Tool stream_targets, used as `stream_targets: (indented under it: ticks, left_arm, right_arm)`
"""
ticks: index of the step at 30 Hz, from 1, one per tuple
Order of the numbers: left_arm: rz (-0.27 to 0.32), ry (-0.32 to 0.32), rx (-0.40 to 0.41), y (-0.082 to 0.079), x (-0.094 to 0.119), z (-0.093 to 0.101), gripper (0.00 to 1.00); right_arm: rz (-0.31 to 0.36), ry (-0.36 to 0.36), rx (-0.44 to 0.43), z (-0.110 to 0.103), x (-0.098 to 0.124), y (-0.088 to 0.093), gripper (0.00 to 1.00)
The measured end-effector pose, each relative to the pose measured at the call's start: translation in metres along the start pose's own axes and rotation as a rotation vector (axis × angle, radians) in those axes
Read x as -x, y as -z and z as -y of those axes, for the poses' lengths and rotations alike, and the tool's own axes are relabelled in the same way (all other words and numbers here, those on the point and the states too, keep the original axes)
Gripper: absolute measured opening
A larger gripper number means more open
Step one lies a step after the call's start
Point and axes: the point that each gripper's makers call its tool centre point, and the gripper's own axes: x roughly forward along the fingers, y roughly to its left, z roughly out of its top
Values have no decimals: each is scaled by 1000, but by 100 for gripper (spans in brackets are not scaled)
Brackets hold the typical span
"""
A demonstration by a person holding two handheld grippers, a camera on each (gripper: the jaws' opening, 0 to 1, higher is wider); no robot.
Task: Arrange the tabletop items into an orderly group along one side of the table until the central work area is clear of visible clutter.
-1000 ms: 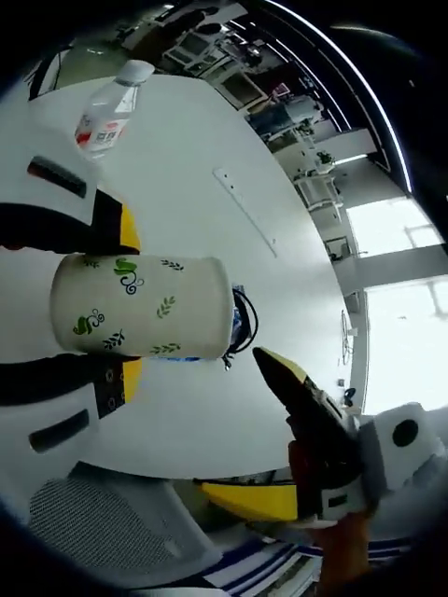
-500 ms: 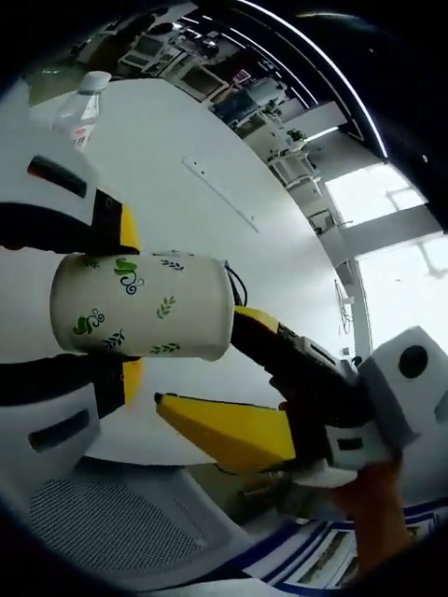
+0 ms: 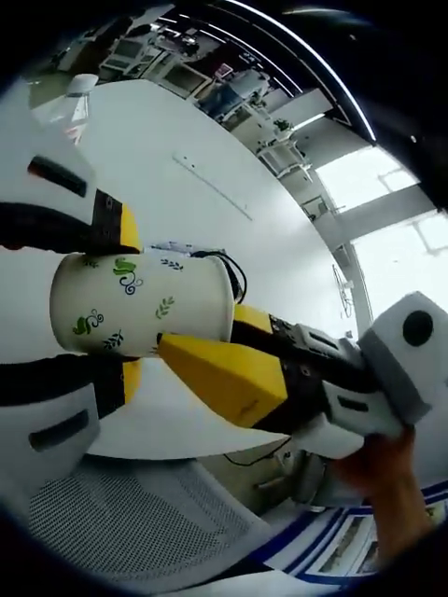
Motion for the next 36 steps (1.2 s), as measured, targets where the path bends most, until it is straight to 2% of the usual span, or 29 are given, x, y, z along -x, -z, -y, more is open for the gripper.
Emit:
stream_targets:
  ticks: [8, 15, 23, 36]
  left_arm:
    - [-18, -2, 3, 11, -4, 0, 41]
    - [-39, -7, 35, 26, -6, -1, 41]
    - [-54, -30, 88, 41, -1, -10, 41]
    - [-56, -86, 171, 57, 6, -31, 41]
  right_arm:
    - [-39, 3, -12, -1, -11, 5, 2]
    - [-102, 8, 32, -4, -29, 10, 0]
    - [-147, 2, 55, -3, -47, 8, 0]
    - [-174, 9, 73, 5, -68, -1, 0]
